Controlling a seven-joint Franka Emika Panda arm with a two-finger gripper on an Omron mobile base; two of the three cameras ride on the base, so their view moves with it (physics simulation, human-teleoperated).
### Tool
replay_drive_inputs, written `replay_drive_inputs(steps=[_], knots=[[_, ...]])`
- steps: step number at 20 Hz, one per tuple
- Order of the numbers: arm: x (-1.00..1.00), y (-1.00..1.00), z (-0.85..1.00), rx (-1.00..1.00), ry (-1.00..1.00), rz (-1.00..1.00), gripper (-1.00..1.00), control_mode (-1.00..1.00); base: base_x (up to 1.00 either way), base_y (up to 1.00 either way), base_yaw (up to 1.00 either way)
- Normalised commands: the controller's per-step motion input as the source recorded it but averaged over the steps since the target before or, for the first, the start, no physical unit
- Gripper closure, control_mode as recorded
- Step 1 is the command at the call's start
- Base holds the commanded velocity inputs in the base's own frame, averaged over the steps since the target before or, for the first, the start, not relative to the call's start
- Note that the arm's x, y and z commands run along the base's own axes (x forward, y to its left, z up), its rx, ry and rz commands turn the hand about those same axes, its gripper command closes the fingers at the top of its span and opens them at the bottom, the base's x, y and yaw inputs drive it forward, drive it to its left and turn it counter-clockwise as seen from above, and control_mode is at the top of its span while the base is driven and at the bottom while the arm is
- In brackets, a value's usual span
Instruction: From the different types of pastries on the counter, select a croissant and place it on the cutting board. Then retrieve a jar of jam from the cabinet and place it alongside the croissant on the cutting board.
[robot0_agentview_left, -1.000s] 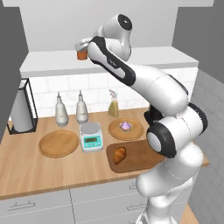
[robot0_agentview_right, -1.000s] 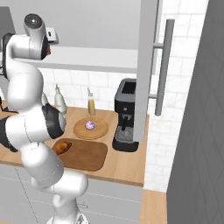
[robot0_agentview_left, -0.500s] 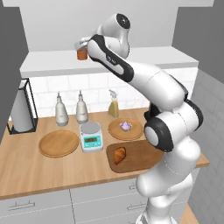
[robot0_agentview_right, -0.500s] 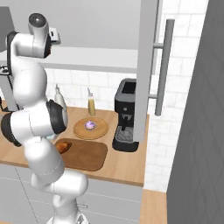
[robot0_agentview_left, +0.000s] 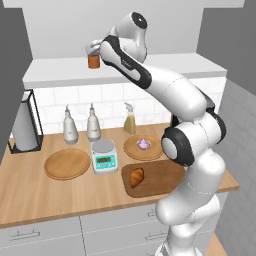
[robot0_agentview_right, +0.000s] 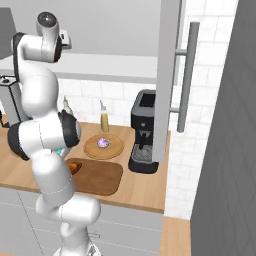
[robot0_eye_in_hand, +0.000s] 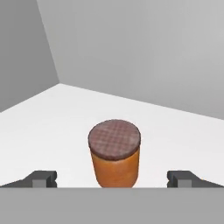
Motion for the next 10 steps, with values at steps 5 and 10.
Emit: replay_drive_inputs(steps=[5, 10], knots=[[0.17, 0.11, -0.05, 0.0, 0.03, 0.0, -1.0, -1.0, 0.0, 0.0, 0.0], [0.26, 0.0, -0.15, 0.0, 0.06, 0.0, -1.0, -1.0, 0.0, 0.0, 0.0]])
